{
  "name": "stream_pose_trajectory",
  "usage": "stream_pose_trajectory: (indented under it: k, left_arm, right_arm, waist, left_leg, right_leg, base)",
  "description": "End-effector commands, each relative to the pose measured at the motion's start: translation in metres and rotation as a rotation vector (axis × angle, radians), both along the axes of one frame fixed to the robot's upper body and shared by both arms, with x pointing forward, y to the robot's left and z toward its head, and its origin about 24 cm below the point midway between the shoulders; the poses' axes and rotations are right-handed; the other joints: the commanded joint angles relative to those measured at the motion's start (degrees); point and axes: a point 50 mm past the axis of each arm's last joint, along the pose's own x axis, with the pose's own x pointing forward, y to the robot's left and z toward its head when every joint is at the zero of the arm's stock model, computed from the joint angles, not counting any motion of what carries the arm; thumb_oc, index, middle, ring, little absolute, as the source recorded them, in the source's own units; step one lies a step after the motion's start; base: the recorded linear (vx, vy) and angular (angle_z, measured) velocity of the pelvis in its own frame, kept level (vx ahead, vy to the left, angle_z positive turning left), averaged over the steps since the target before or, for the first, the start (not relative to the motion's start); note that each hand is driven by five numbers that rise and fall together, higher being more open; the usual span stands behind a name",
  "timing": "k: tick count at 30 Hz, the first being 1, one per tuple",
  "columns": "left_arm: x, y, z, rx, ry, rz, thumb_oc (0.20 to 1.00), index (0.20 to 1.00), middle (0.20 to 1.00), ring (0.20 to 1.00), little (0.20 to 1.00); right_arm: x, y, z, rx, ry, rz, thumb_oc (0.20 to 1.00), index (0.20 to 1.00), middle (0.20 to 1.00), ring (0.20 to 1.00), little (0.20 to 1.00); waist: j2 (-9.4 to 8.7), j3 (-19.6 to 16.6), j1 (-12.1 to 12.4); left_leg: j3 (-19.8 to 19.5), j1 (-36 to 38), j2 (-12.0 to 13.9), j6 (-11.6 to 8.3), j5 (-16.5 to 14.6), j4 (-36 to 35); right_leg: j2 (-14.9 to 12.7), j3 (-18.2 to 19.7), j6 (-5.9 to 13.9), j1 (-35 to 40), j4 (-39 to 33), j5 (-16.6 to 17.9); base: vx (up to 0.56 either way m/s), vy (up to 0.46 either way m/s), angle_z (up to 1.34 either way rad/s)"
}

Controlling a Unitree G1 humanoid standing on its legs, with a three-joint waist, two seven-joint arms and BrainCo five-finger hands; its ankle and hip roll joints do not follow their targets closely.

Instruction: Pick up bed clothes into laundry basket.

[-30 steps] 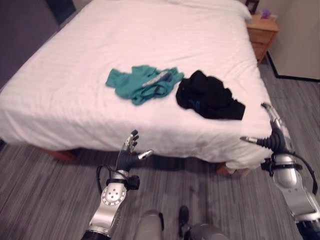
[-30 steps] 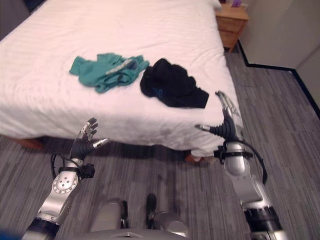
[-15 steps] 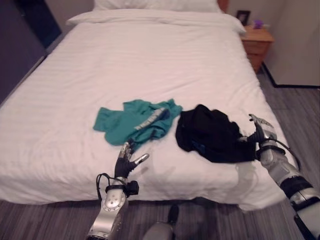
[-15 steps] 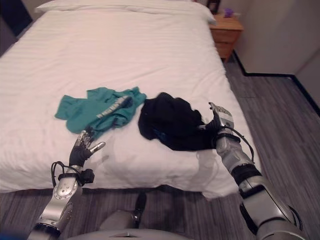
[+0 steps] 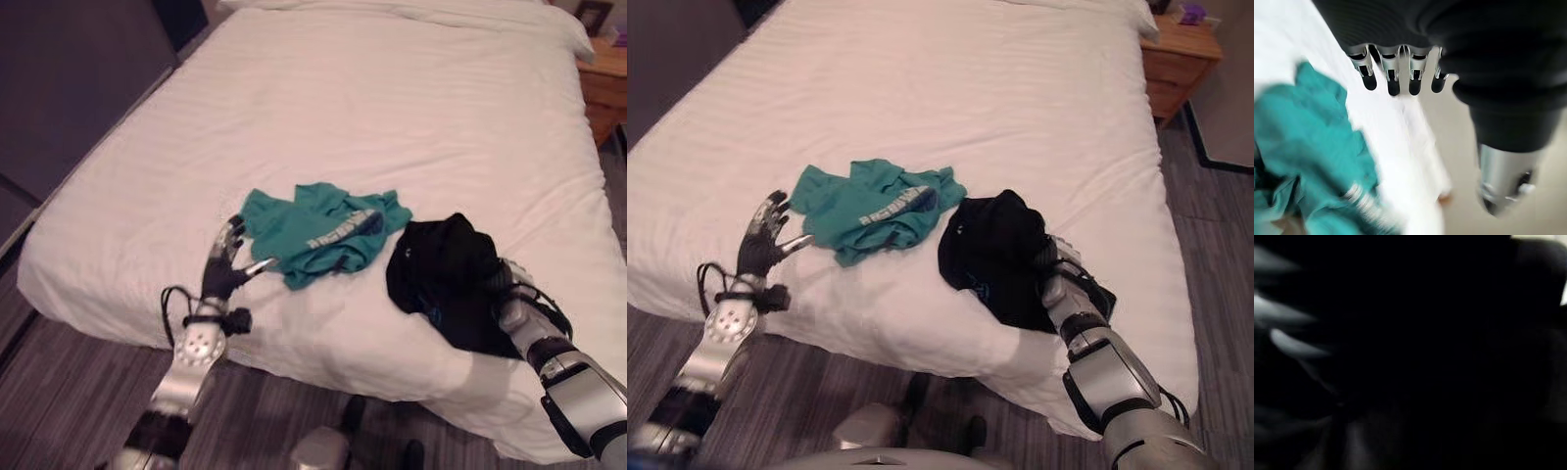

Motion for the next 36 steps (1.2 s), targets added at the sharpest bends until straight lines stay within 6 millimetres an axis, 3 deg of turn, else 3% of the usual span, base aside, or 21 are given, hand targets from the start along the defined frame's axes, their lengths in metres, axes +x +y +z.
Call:
stream_pose_trajectory:
  k: [1,2,4,5,6,8,9,10,12,15,17,20,22,23,24,26,29,32,34,35,36]
  left_arm:
    - [0.029,0.006,0.015,0.344,0.004,0.089,1.0,1.0,1.0,1.0,1.0]
    - [0.03,0.005,0.015,0.345,0.002,0.086,1.0,1.0,1.0,1.0,1.0]
    - [0.041,0.033,-0.005,0.598,0.198,0.182,1.0,1.0,1.0,1.0,1.0]
    - [0.03,0.07,-0.034,0.905,0.476,0.256,0.363,0.363,0.363,0.363,0.363]
    - [0.031,0.068,-0.034,0.906,0.473,0.254,0.2,0.2,0.2,0.2,0.2]
    - [0.004,0.089,-0.07,1.147,0.742,0.212,0.2,0.2,0.2,0.2,0.2]
    - [-0.025,0.109,-0.091,1.154,0.905,0.231,0.2,0.2,0.2,0.2,0.2]
    - [-0.025,0.109,-0.091,1.156,0.903,0.23,0.2,0.2,0.2,0.2,0.2]
    - [-0.046,0.14,-0.086,1.118,0.982,0.345,0.2,0.2,0.2,0.2,0.2]
    - [-0.081,0.206,-0.044,1.06,1.051,0.597,0.2,0.2,0.2,0.2,0.2]
    - [-0.099,0.251,0.02,1.057,0.997,0.817,0.2,0.2,0.2,0.2,0.2]
    - [-0.114,0.281,0.121,1.1,0.77,1.058,0.2,0.2,0.2,0.2,0.2]
    - [-0.108,0.271,0.195,1.164,0.425,1.143,0.2,0.2,0.2,0.2,0.2]
    - [-0.1,0.25,0.228,1.233,0.2,1.126,0.2,0.2,0.2,0.2,0.2]
    - [-0.086,0.202,0.249,1.22,-0.166,0.999,0.2,0.2,0.2,0.2,0.2]
    - [-0.085,0.158,0.223,0.982,-0.436,0.79,0.2,0.2,0.2,0.2,0.2]
    - [-0.088,0.106,0.174,0.731,-0.556,0.526,0.2,0.2,0.2,0.2,0.2]
    - [-0.072,0.048,0.106,0.398,-0.457,0.223,0.2,0.2,0.2,0.2,0.2]
    - [-0.069,0.037,0.083,0.338,-0.384,0.181,0.2,0.2,0.2,0.2,0.2]
    - [-0.059,0.02,0.054,0.277,-0.272,0.106,0.2,0.2,0.2,0.2,0.2]
    - [-0.054,0.014,0.039,0.247,-0.215,0.097,0.2,0.2,0.2,0.2,0.2]
  right_arm:
    - [-0.014,-0.029,0.099,-0.171,-0.377,0.091,0.2,0.2,0.2,0.2,0.2]
    - [-0.015,-0.03,0.1,-0.171,-0.377,0.087,0.2,0.2,0.2,0.2,0.2]
    - [-0.03,-0.03,0.153,-0.288,-0.568,0.15,0.2,0.2,0.2,0.2,0.2]
    - [-0.046,-0.022,0.195,-0.397,-0.698,0.23,0.2,0.2,0.2,0.2,0.2]
    - [-0.047,-0.023,0.195,-0.398,-0.699,0.227,0.2,0.2,0.2,0.2,0.2]
    - [-0.074,-0.01,0.237,-0.499,-0.855,0.316,0.2,0.2,0.2,0.2,0.2]
    - [-0.103,0.0,0.264,-0.57,-0.984,0.377,0.2,0.2,0.2,0.2,0.2]
    - [-0.104,0.0,0.264,-0.57,-0.983,0.375,0.2,0.2,0.2,0.2,0.2]
    - [-0.119,-0.013,0.283,-0.635,-1.03,0.321,0.2,0.2,0.2,0.2,0.2]
    - [-0.134,-0.042,0.295,-0.652,-1.054,0.179,0.2,0.2,0.2,0.2,0.2]
    - [-0.144,-0.057,0.296,-0.628,-1.068,0.108,0.2,0.2,0.2,0.2,0.2]
    - [-0.156,-0.071,0.276,-0.611,-1.033,0.06,0.2,0.2,0.2,0.2,0.2]
    - [-0.161,-0.084,0.251,-0.59,-0.967,0.003,0.2,0.2,0.2,0.2,0.2]
    - [-0.17,-0.098,0.227,-0.554,-0.907,-0.075,0.2,0.2,0.2,0.2,0.2]
    - [-0.181,-0.117,0.183,-0.479,-0.774,-0.199,0.2,0.2,0.2,0.2,0.2]
    - [-0.174,-0.122,0.143,-0.373,-0.656,-0.273,0.2,0.2,0.2,0.2,0.2]
    - [-0.157,-0.108,0.109,-0.206,-0.603,-0.281,0.2,0.2,0.2,0.2,0.2]
    - [-0.15,-0.096,0.086,-0.071,-0.579,-0.258,0.2,0.2,0.2,0.2,0.2]
    - [-0.15,-0.091,0.081,-0.045,-0.571,-0.233,0.2,0.2,0.2,0.2,0.2]
    - [-0.145,-0.079,0.076,-0.006,-0.573,-0.184,0.2,0.2,0.2,0.2,0.2]
    - [-0.138,-0.069,0.074,0.005,-0.554,-0.133,0.2,0.2,0.2,0.2,0.2]
  waist:
    - [-1.66,-0.92,-4.94]
    - [-1.65,-0.96,-4.68]
    - [-2.02,-1.64,-7.97]
    - [-2.26,-2.2,-10.68]
    - [-2.24,-2.16,-10.42]
    - [-2.15,-2.91,-13.21]
    - [-1.86,-3.59,-15.35]
    - [-1.89,-3.66,-15.16]
    - [-1.62,-3.84,-16.41]
    - [-0.76,-3.02,-17.27]
    - [0.49,-2.6,-16.88]
    - [1.56,-2.98,-14.23]
    - [1.43,-4.03,-11.88]
    - [0.06,-4.71,-9.09]
    - [-1.08,-6.16,-3.94]
    - [-1.15,-6.79,-1.41]
    - [-1.09,-7.33,-3.88]
    - [-0.24,-6.35,-6.57]
    - [0.15,-5.77,-6.84]
    - [0.13,-4.13,-7.06]
    - [-0.32,-2.91,-6.57]
  left_leg:
    - [7.87,4.08,5.15,-3.08,-7.72,0.32]
    - [7.92,3.88,5.19,-3.09,-7.52,0.32]
    - [10.79,4.95,5.66,-2.78,-8.56,0.32]
    - [13.08,6.43,5.76,-2.58,-9.46,0.32]
    - [13.18,6.26,5.8,-2.6,-9.24,0.32]
    - [15.72,7.67,5.77,-2.44,-10.21,0.32]
    - [18.15,8.89,5.73,-2.13,-10.92,0.32]
    - [18.22,8.81,5.75,-2.14,-10.9,0.32]
    - [21.4,9.03,5.85,-1.99,-10.85,0.32]
    - [26.04,8.83,7.28,-2.14,-10.54,0.32]
    - [28.44,8.92,8.83,-2.22,-10.05,0.32]
    - [31.56,10.04,10.77,-2.77,-10.43,0.32]
    - [33.64,9.71,11.4,-2.92,-9.52,0.32]
    - [34.95,9.63,11.56,-2.96,-9.07,0.32]
    - [37.12,8.94,12.14,-3.41,-8.08,0.32]
    - [38.65,7.93,13.42,-4.19,-7.02,0.38]
    - [39.73,8.01,14.36,-5.07,-5.44,0.35]
    - [39.99,8.73,18.19,-7.88,-1.49,0.62]
    - [39.93,9.69,20.35,-9.25,-0.48,0.71]
    - [36.41,10.41,21.75,-9.98,1.91,2.4]
    - [31.85,10.38,21.18,-9.61,1.12,4.31]
  right_leg:
    - [-1.6,0.69,3.15,0.81,0.66,-2.0]
    - [-1.56,0.78,3.15,0.58,0.66,-1.79]
    - [-1.69,3.12,3.87,-0.31,0.66,-0.75]
    - [-1.49,5.34,4.29,-0.43,0.66,-0.31]
    - [-1.45,5.46,4.27,-0.65,0.66,-0.08]
    - [-1.23,7.65,4.7,-0.93,0.66,0.29]
    - [-1.11,9.7,5.07,-1.47,0.66,0.95]
    - [-1.08,9.78,5.06,-1.59,0.66,1.0]
    - [-1.37,11.57,6.37,-3.08,0.66,2.88]
    - [-1.77,10.84,7.81,-5.47,0.73,6.38]
    - [-3.21,3.41,6.71,-5.48,2.55,5.31]
    - [-6.67,-9.74,5.75,-2.19,8.12,0.57]
    - [-8.95,-15.13,5.95,0.37,10.17,1.11]
    - [-10.54,-17.75,6.54,1.82,9.92,2.53]
    - [-13.88,-23.68,7.79,4.95,7.79,6.8]
    - [-16.1,-27.53,8.77,7.08,5.71,10.05]
    - [-15.04,-26.54,8.36,6.13,4.47,8.24]
    - [-9.96,-23.03,5.65,5.93,1.0,0.69]
    - [-7.76,-21.19,4.07,5.66,0.94,-1.17]
    - [-5.56,-18.93,2.69,5.8,0.85,-3.05]
    - [-4.69,-17.42,2.02,5.74,0.94,-3.38]
  base:
    - [0.03,0.143,-0.54]
    - [0.01,0.111,-0.64]
    - [0.03,0.186,-0.72]
    - [0.04,0.181,-0.84]
    - [0.06,0.156,-0.95]
    - [0.09,0.163,-0.96]
    - [0.1,0.159,-0.91]
    - [0.07,0.141,-0.85]
    - [-0.02,0.076,-0.83]
    - [-0.1,-0.019,-1.16]
    - [-0.13,-0.058,-0.71]
    - [-0.14,-0.118,-0.97]
    - [-0.18,-0.214,-0.9]
    - [-0.27,-0.373,-0.54]
    - [-0.28,-0.453,-0.6]
    - [-0.22,-0.467,-0.88]
    - [-0.05,-0.369,-0.87]
    - [-0.05,-0.475,-0.5]
    - [0.02,-0.504,-1.05]
    - [0.08,-0.588,-1.23]
    - [0.09,-0.609,-1.35]
